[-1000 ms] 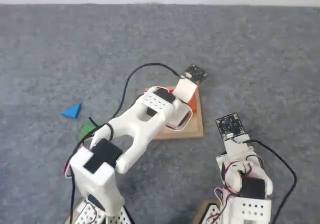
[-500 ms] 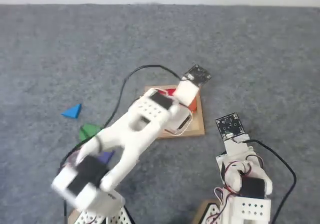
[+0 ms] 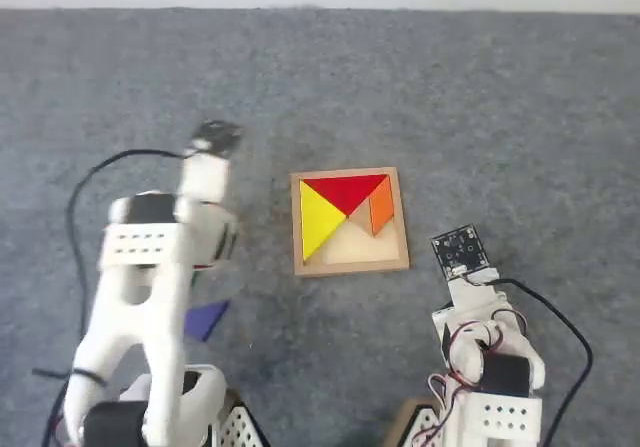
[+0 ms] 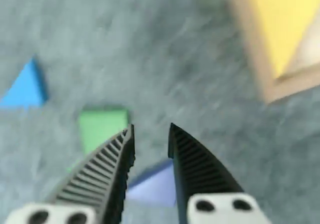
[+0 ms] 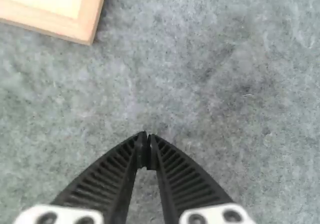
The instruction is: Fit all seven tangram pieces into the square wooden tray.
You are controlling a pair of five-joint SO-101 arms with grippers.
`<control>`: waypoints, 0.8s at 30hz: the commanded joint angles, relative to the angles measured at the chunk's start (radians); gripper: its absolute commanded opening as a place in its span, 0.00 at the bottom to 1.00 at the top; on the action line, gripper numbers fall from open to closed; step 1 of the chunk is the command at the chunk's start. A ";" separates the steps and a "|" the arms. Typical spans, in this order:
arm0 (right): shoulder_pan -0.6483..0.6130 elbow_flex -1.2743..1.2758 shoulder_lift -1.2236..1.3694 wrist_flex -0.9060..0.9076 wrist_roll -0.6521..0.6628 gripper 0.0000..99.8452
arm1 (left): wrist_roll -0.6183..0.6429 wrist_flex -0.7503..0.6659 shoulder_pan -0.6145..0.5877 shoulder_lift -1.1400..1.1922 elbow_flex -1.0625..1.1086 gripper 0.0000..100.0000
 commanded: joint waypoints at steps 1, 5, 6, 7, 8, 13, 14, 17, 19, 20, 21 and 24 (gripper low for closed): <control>-0.004 0.017 -0.016 0.001 0.008 0.01 | -0.048 0.118 -0.137 -0.046 -0.015 0.11; -0.004 0.017 -0.016 0.001 0.008 0.01 | -0.173 0.173 -0.207 -0.040 -0.012 0.14; -0.004 0.017 -0.016 0.001 0.008 0.01 | -0.212 0.178 -0.229 -0.037 -0.012 0.16; -0.004 0.017 -0.016 0.001 0.008 0.01 | -0.256 0.180 -0.250 -0.034 -0.010 0.18; -0.004 0.017 -0.016 0.001 0.008 0.01 | -0.293 0.178 -0.272 -0.028 -0.008 0.19; -0.004 0.017 -0.016 0.001 0.008 0.01 | -0.402 0.120 -0.347 0.026 -0.012 0.20; -0.004 0.017 -0.016 0.001 0.008 0.01 | -0.405 0.077 -0.358 0.040 -0.010 0.20; -0.004 0.017 -0.016 0.001 0.008 0.01 | -0.436 -0.003 -0.353 0.098 -0.008 0.20; -0.004 0.017 -0.016 0.001 0.008 0.01 | -0.448 -0.011 -0.316 0.146 -0.010 0.21; -0.004 0.017 -0.016 0.001 0.008 0.01 | -0.443 -0.014 -0.301 0.167 -0.012 0.21; -0.004 0.017 -0.016 0.001 0.008 0.01 | -0.445 -0.014 -0.285 0.189 -0.015 0.22; -0.004 0.017 -0.016 0.001 0.008 0.01 | -0.428 -0.083 -0.267 0.232 -0.016 0.23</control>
